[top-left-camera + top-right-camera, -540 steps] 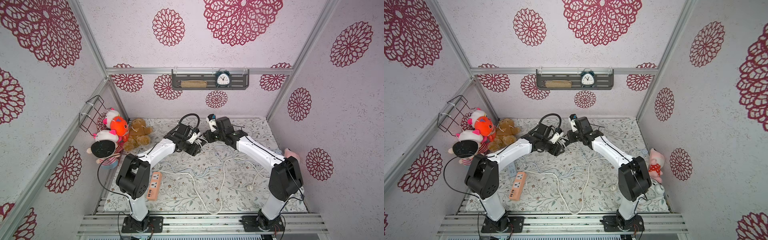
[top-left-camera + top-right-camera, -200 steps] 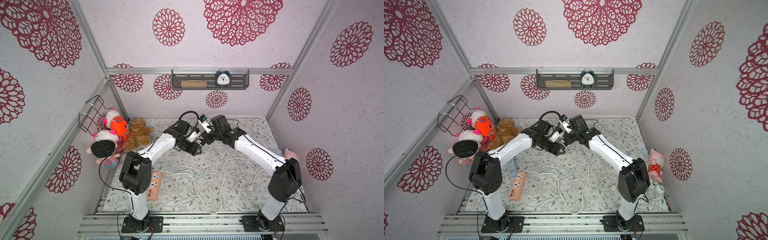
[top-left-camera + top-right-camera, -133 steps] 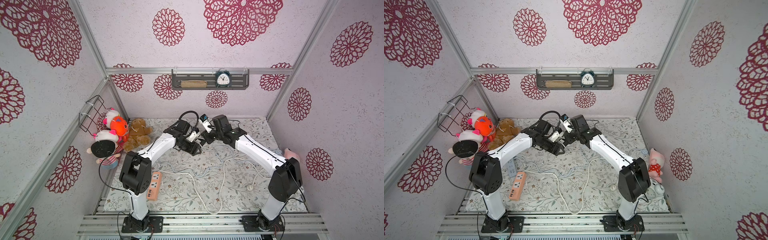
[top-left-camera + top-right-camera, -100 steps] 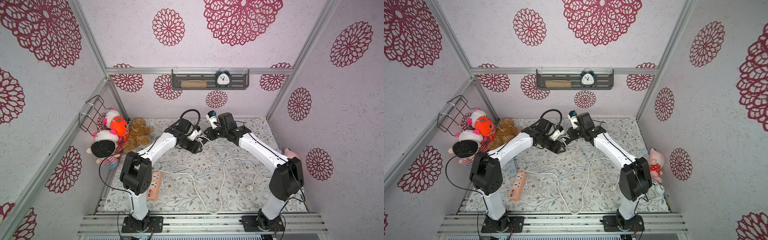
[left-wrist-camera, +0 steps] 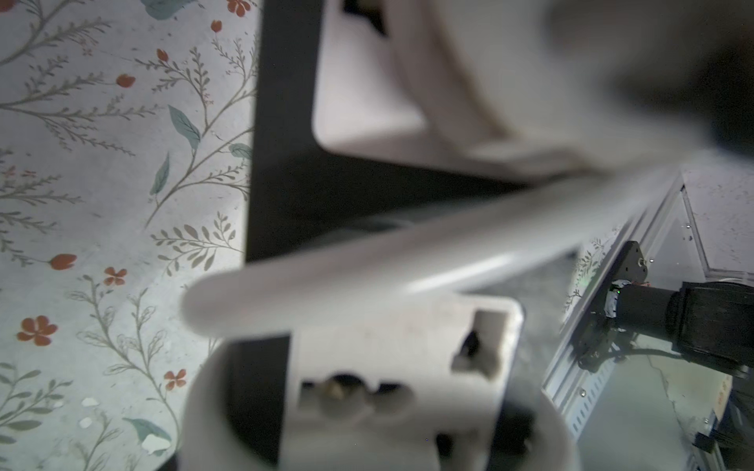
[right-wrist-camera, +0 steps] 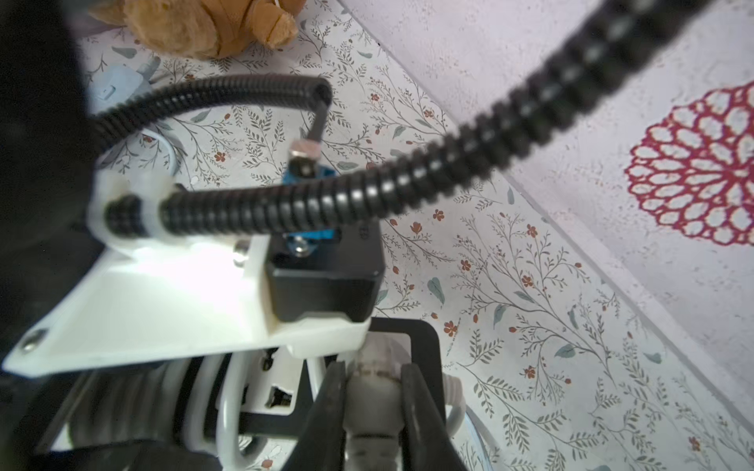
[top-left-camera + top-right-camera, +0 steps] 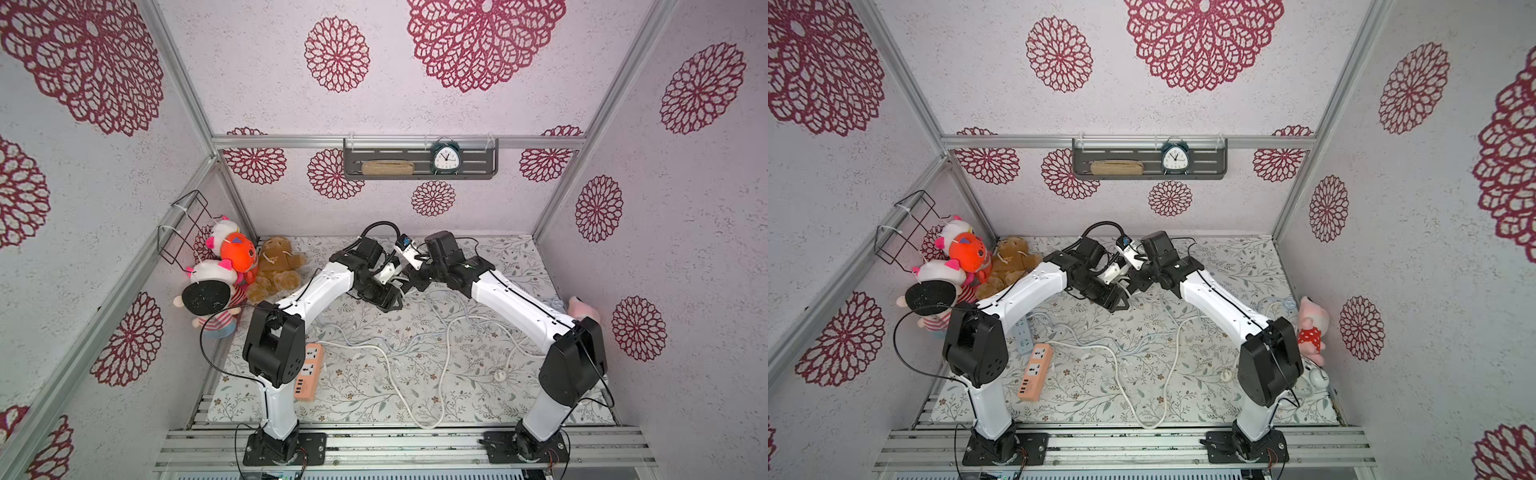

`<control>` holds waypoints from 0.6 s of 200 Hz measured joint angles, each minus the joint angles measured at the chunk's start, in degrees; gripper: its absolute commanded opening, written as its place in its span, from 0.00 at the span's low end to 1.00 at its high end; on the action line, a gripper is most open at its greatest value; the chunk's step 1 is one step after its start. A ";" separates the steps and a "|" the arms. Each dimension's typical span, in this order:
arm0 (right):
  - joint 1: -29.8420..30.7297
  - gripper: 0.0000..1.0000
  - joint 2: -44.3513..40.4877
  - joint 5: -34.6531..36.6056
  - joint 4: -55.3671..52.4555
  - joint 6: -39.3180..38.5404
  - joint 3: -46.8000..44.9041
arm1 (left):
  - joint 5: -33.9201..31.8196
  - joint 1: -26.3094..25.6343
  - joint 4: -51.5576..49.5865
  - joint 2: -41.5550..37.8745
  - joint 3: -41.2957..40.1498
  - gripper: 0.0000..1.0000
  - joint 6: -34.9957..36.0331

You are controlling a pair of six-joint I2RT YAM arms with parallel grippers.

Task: Unwrap the cord wrapped around the power strip
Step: Remove the plug from the power strip.

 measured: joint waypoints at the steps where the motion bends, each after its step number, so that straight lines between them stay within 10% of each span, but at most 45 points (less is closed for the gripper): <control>1: 0.00 0.00 -0.04 0.11 0.07 -0.20 -0.07 | 0.04 0.00 0.00 0.00 0.00 0.00 0.02; 89: -7.87 0.00 -0.04 -10.01 -0.46 25.22 2.01 | -0.22 -0.42 3.85 0.02 1.46 0.00 0.74; 120: -7.58 0.00 -0.04 -10.51 1.01 22.18 1.25 | -0.85 -0.46 3.89 0.02 1.46 0.00 0.94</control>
